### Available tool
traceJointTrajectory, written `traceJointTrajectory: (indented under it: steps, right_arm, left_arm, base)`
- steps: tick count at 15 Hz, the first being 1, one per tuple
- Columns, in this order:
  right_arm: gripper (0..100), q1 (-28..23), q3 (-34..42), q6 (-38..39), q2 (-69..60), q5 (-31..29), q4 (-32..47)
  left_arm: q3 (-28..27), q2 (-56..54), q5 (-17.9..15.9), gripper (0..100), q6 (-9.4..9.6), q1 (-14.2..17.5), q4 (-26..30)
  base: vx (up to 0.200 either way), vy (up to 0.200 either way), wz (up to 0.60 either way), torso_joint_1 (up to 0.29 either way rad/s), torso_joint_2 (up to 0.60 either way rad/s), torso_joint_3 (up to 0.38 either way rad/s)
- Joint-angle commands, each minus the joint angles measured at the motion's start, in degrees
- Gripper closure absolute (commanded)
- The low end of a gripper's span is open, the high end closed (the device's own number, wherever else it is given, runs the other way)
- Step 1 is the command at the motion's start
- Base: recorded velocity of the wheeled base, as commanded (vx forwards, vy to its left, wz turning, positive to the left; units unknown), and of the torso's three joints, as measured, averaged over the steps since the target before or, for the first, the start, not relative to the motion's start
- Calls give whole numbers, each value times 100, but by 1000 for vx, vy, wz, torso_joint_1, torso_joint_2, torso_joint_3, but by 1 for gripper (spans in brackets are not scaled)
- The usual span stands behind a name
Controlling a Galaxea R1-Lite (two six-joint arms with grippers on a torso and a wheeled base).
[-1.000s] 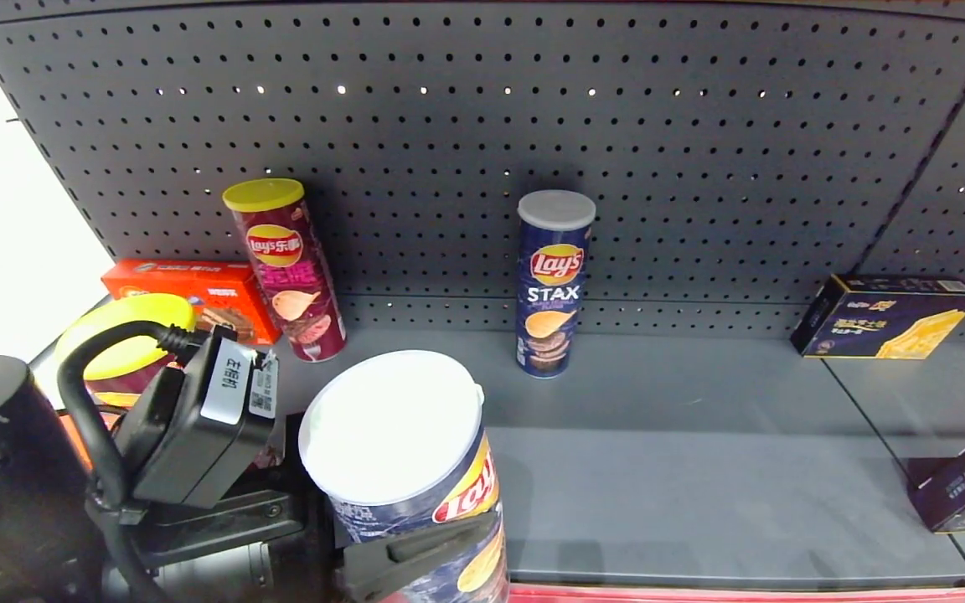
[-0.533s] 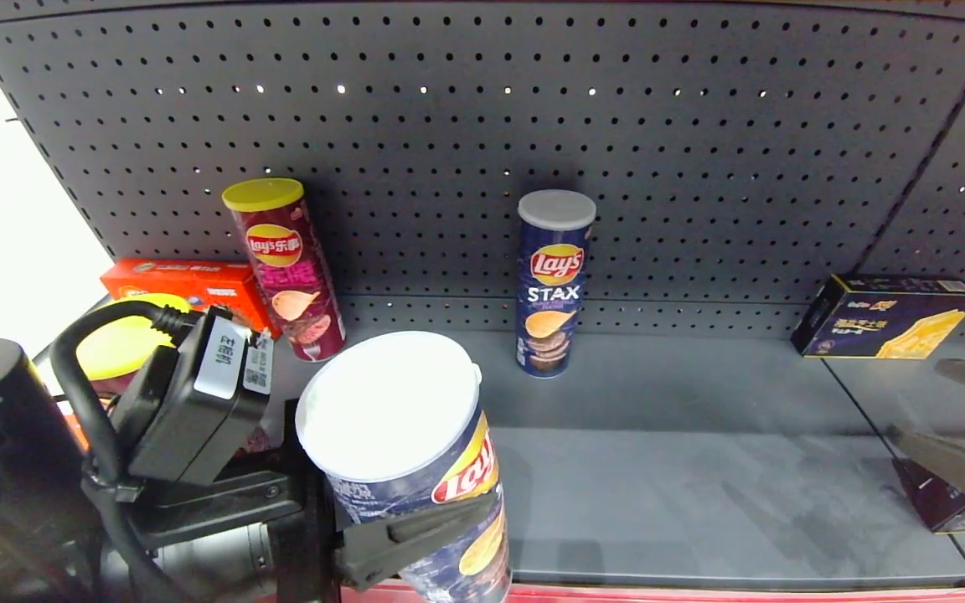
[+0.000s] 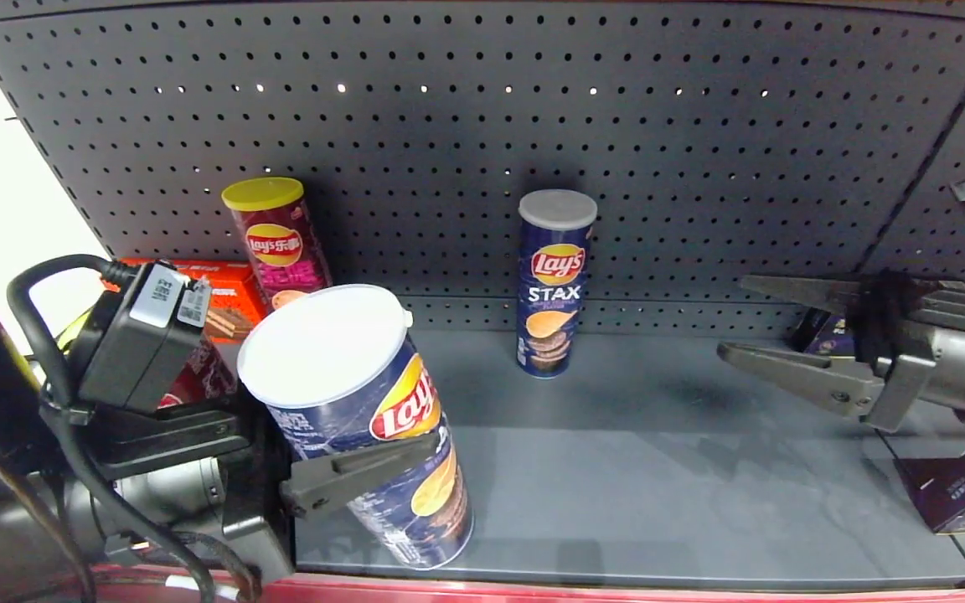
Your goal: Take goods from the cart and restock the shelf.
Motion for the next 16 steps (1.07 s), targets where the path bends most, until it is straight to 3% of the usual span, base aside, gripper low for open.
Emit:
traceJointTrajectory:
  steps: [1,5,16]
  right_arm:
    - [0,-76,-309,-170,898,590,-355]
    - [0,-120,-775,-214,1443,1205,-530]
    - [0,12,-1988,-451,2937,1319,-530]
  left_arm:
    - [-108,6,-3,100,8,80,2]
    - [-293,173,-11,100,8,71,2]
    - [-433,323,-20,100,8,54,10]
  base:
    - [0,0,0,0,0,0]
    - [0,0,0,0,0,0]
    - [0,0,0,0,0,0]
